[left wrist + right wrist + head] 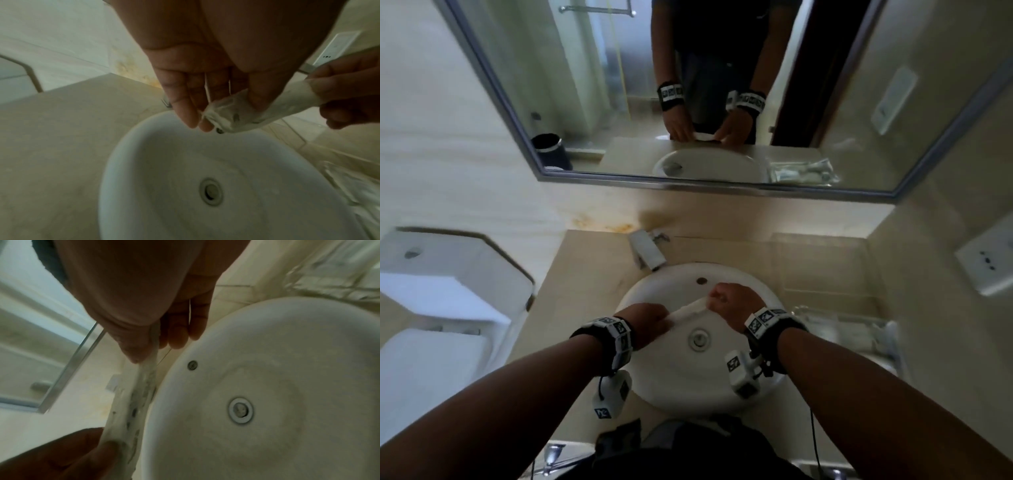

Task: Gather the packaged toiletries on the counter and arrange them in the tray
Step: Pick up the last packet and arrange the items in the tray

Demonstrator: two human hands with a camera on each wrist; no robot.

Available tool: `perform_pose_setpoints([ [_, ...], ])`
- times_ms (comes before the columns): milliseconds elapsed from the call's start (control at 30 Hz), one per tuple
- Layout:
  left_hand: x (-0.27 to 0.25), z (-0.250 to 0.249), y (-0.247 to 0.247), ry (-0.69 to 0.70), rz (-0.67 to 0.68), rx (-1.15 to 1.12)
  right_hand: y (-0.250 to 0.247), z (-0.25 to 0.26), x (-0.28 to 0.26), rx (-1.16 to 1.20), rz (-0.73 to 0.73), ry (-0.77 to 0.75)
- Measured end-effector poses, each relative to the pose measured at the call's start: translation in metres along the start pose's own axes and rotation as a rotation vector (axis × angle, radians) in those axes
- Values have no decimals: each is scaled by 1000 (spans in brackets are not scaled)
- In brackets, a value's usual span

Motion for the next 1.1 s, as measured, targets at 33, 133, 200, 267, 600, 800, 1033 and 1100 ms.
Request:
perform_pose_setpoints([
  [33,2,-14,3,10,10,-9,-5,-14,-5,31,-6,17],
  [133,9,-57,16,24,40,-16,-25,-63,-26,69,-17,73],
  [200,11,-85,23,40,55,-64,-37,-92,-40,93,-33,110],
  [267,13,-110,26,61,51,-134,-47,-120,-53,142,-50,181],
  [600,40,-204,76,85,203,58,-88,-223,-120,58,-116,437],
  [800,66,-263,87,243,138,153,-113,-278,-156,-69,-103,499],
  [1033,79,-308,137,310,123,114,-122,-329,-194,-237,-153,591],
  [1100,82,-311,148,301,125,114,-120,-335,-198,-253,-154,595],
])
Point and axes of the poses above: each hand's wrist, its own x-axis towards the middle knuckle, its own y-axis out of the palm, z = x × y, the point moved 10 cm from there along x, towards the middle knuckle, and after that the axes turned 9 degrees about -z, right-handed, at the moved point
